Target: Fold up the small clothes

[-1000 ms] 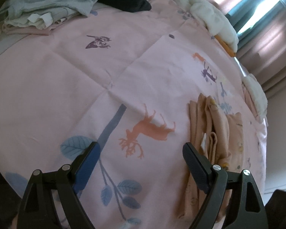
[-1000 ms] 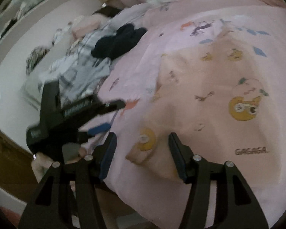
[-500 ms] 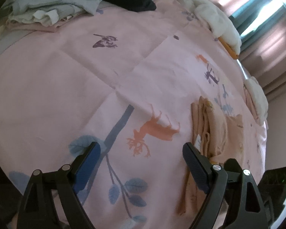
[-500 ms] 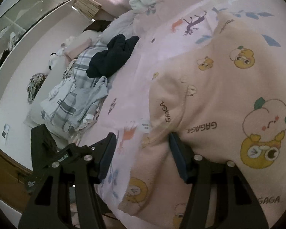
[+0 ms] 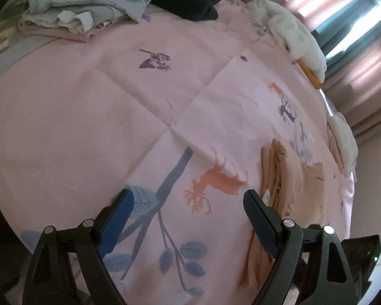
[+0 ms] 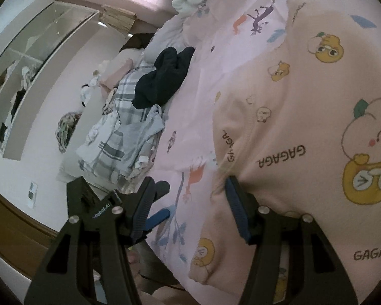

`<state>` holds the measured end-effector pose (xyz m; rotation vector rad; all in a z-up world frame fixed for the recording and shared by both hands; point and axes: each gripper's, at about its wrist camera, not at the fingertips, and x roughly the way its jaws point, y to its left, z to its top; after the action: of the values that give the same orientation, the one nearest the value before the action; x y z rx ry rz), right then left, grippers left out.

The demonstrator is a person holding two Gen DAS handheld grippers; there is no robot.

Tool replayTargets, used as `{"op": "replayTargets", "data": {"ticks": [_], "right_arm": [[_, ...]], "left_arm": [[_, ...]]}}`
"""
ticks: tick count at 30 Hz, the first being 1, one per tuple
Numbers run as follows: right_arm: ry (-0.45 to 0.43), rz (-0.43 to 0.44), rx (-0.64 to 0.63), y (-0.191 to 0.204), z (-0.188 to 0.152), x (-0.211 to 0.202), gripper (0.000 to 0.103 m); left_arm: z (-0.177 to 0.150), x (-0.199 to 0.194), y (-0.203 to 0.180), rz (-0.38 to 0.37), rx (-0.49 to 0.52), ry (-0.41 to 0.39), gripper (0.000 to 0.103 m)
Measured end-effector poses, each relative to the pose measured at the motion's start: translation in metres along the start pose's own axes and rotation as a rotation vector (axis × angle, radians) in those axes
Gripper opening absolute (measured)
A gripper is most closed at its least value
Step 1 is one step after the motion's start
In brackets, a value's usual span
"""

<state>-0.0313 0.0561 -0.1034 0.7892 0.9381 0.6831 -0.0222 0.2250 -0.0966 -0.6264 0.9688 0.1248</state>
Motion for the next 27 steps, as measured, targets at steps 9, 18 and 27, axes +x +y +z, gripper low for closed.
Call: {"op": "replayTargets", "data": {"ticks": [9, 18, 27], "right_arm": [[0.075, 0.081, 0.027, -0.002, -0.016, 0.001, 0.057], [0.054, 0.118, 0.02, 0.005, -0.015, -0.065, 0.075], [-0.111, -0.06, 0.013, -0.012, 0.043, -0.092, 0.08]], "left_arm": [[0.001, -0.001, 0.0, 0.005, 0.008, -0.001, 0.087], [-0.001, -0.002, -0.002, -0.01, 0.019, -0.003, 0.087], [-0.024, -0.013, -0.053, -0.228, 0.187, -0.034, 0.087]]}}
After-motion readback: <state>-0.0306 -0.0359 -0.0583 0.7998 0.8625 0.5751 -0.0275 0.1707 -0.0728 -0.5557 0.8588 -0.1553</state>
